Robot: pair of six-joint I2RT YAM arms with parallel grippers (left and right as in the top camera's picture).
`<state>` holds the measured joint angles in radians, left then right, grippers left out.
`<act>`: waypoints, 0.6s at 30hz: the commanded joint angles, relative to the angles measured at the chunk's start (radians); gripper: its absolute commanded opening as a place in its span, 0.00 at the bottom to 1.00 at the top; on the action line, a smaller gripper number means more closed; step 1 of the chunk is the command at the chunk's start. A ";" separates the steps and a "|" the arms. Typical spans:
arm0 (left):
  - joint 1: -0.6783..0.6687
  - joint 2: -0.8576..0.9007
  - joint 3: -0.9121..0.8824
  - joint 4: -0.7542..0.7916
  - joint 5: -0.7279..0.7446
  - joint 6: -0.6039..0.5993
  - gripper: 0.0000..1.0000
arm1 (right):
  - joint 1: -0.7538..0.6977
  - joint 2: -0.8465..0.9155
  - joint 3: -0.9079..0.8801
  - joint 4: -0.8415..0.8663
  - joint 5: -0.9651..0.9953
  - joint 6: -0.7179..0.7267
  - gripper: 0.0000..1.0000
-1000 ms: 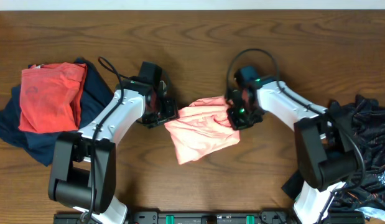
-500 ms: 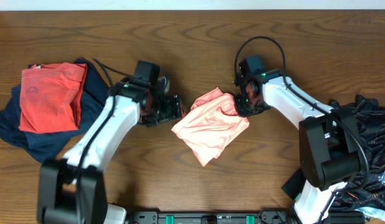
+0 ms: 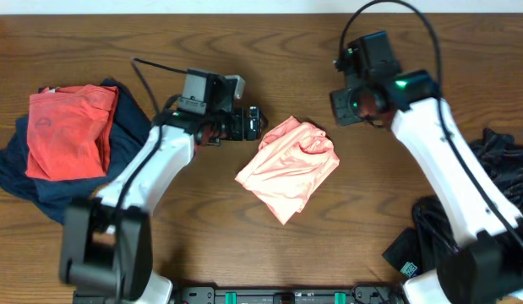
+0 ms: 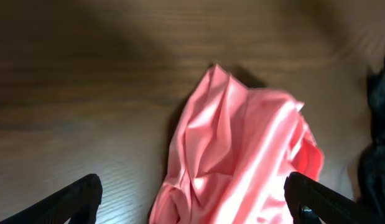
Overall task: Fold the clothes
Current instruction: 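Grasp the bundled shirt with the left gripper and carry it left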
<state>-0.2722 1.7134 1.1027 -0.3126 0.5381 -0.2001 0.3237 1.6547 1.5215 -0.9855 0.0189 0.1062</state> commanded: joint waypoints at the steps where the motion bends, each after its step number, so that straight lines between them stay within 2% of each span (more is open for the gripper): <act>1: -0.002 0.092 -0.003 0.009 0.148 0.036 0.95 | -0.007 -0.015 0.004 -0.031 0.011 0.005 0.55; 6: -0.034 0.204 -0.003 0.008 0.300 0.035 0.94 | -0.007 -0.012 -0.005 -0.056 0.011 0.005 0.55; 10: -0.082 0.272 -0.003 0.005 0.307 0.036 0.94 | -0.006 -0.012 -0.005 -0.056 0.011 0.006 0.53; 11: -0.094 0.285 -0.003 0.006 0.306 0.036 0.89 | -0.006 -0.012 -0.005 -0.057 0.011 0.006 0.52; 12: -0.106 0.298 -0.003 0.009 0.302 0.036 0.77 | -0.006 -0.012 -0.005 -0.060 0.011 0.006 0.52; 13: -0.116 0.307 -0.003 0.009 0.282 0.036 0.56 | -0.007 -0.012 -0.005 -0.064 0.011 0.005 0.52; 14: -0.121 0.309 -0.003 0.008 0.254 0.036 0.28 | -0.007 -0.012 -0.005 -0.070 0.011 0.005 0.52; 15: -0.122 0.308 -0.003 0.010 0.226 0.035 0.08 | -0.007 -0.012 -0.005 -0.075 0.011 0.005 0.50; 18: -0.105 0.280 0.008 0.011 0.183 0.035 0.06 | -0.011 -0.012 -0.005 -0.090 0.011 0.005 0.49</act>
<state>-0.3954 2.0056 1.1057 -0.2939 0.7994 -0.1780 0.3237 1.6352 1.5219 -1.0676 0.0196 0.1062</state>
